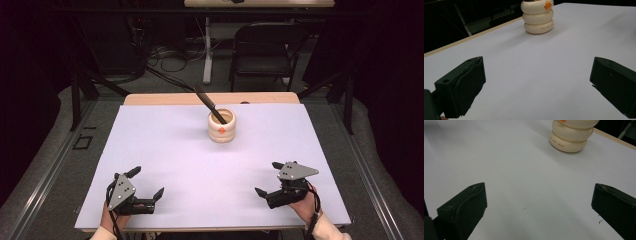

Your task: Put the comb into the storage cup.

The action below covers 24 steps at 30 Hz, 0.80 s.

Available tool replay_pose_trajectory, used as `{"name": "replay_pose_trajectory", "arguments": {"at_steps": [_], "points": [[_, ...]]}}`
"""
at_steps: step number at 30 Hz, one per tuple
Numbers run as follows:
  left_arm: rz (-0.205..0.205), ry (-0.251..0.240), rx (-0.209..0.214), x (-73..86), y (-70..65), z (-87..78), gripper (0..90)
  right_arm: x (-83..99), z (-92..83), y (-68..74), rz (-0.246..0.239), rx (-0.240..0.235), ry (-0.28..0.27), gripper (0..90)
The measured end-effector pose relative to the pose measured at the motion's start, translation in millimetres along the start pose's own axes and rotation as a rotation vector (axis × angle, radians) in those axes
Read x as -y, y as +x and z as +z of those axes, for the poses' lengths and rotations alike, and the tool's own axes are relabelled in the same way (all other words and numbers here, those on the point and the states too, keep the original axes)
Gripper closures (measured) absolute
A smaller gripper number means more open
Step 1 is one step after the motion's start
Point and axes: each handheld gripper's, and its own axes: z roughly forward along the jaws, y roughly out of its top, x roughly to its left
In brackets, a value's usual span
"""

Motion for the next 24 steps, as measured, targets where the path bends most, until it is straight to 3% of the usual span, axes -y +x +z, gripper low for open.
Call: {"name": "replay_pose_trajectory", "arguments": {"at_steps": [24], "points": [[-0.004,0.007,-0.002,0.7,0.9,0.6,0.3,14.4,-12.4,12.0,0.011,0.027,-0.009,0.0]]}}
